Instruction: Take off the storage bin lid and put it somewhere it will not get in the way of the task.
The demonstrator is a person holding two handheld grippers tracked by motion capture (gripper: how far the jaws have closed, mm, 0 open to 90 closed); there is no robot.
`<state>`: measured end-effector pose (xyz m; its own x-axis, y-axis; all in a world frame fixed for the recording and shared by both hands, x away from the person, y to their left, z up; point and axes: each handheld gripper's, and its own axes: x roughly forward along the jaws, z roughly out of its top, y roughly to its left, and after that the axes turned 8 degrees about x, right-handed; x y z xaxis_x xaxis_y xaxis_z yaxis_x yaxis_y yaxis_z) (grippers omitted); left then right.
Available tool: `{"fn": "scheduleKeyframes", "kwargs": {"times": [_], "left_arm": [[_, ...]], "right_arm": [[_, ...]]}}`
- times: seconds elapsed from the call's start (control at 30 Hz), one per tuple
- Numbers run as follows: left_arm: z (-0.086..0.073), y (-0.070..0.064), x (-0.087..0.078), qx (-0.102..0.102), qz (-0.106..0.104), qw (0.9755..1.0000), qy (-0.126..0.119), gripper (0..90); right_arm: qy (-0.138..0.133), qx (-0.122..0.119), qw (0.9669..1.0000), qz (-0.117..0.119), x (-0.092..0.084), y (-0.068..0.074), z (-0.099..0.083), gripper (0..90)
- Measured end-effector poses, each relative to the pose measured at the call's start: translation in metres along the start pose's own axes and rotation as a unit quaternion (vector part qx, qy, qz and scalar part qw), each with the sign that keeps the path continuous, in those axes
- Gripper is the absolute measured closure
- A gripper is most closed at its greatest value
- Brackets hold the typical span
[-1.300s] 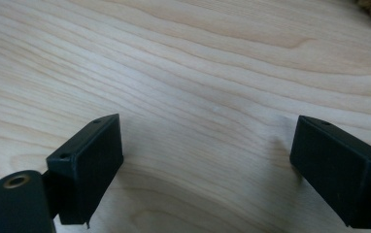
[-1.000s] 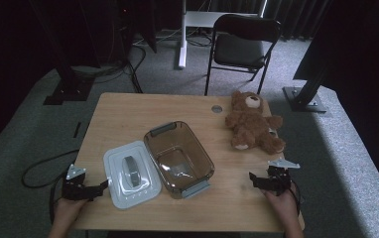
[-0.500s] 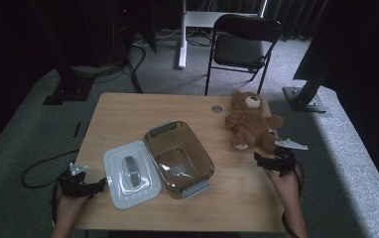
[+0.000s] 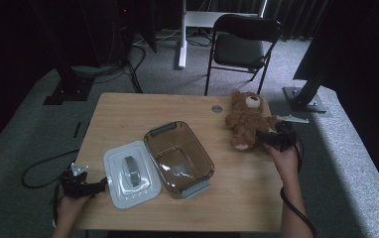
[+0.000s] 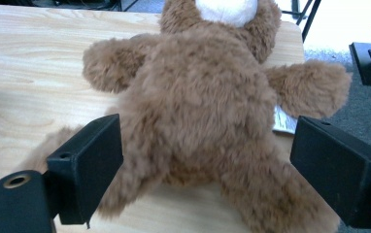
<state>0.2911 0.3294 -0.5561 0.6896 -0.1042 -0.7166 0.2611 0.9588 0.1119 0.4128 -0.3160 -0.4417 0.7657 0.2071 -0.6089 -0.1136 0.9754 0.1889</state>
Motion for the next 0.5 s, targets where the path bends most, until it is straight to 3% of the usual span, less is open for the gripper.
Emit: {"fn": "scheduleKeyframes", "kwargs": {"times": [0.5], "left_arm": [[0.0,0.0,0.0,0.0,-0.001,1.0,-0.001,0.7]], "right_arm": [[0.022,0.005,0.9997,-0.005,0.033,0.007,0.023,11.1]]}}
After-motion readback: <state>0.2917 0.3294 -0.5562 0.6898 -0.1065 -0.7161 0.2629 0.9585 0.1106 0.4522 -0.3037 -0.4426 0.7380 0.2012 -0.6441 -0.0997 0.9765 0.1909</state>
